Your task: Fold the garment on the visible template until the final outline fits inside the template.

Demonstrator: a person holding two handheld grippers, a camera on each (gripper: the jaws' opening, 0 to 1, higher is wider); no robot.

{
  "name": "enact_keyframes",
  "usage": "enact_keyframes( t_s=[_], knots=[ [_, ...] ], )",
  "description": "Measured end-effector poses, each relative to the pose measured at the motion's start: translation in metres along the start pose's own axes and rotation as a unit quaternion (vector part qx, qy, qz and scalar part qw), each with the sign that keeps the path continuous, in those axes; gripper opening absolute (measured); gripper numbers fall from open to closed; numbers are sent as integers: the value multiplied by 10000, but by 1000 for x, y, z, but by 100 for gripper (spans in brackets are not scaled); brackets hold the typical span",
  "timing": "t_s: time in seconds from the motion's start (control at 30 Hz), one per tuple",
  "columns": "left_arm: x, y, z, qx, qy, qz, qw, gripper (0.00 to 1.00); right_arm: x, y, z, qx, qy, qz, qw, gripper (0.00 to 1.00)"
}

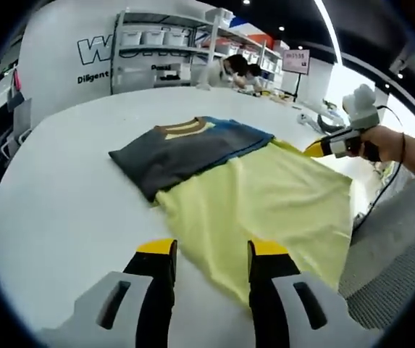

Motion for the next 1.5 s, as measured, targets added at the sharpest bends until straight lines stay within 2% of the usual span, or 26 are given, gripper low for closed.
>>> enact_keyframes(
  t_s=[0.2, 0.23, 0.33, 0.37, 0.47, 0.6, 0.67, 0.8, 0.9, 1.0, 1.23, 1.37, 1.5],
  knots=[
    [-8, -9, -13, -148, 29, 145, 9998, 33, -11, -13, -7, -125, -58, 78, 9999, 12],
    [-8, -11, -15, -179, 2, 158, 9997, 33, -10, -16, -8, -176, -100, -13, 9998, 11],
    [-9, -13, -22, -264, -192, 46, 9995, 31, -14, -21, -11, -204, -146, 83, 9997, 13],
    [-13, -15, -23, -288, -274, 153, 9991, 31, -15, -22, -11, -189, -150, 119, 9996, 14],
    [-14, -21, -25, -253, -126, 202, 9994, 31, -19, -27, -13, -200, -200, 154, 9995, 15],
    [-19, -29, -31, -384, -226, 302, 9985, 30, -30, -37, -24, -317, -109, 267, 9991, 16],
    [-20, -33, -39, -555, -264, 302, 9977, 29, -37, -42, -30, -407, -38, 336, 9986, 16],
    [-24, -41, -50, -622, -222, 466, 9967, 28, -47, -50, -39, -509, 49, 427, 9978, 16],
    [-31, -45, -57, -766, -476, 695, 9935, 27, -55, -55, -42, -574, 105, 492, 9971, 16],
    [-32, -47, -63, -808, -493, 744, 9927, 26, -62, -58, -43, -604, 162, 561, 9965, 17],
    [-43, -51, -71, -894, -712, 1094, 9874, 25, -78, -65, -48, -670, 254, 708, 9949, 18],
    [-44, -52, -74, -979, -945, 1095, 9846, 23, -81, -68, -49, -681, 330, 725, 9945, 19],
    [-45, -52, -76, -988, -919, 1146, 9842, 22, -84, -70, -57, -713, 412, 760, 9937, 20]
  ],
)
Point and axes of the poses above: the point that each gripper's makers call its tool centre point, and the gripper's own axes: y roughly forward along the fingers, z roughly to its left, x roughly out of its top, the point moved 4 cm from there along -y, roughly backward along the fingers, and after that the axes turned 13 degrees about y, right-handed, at the moved point
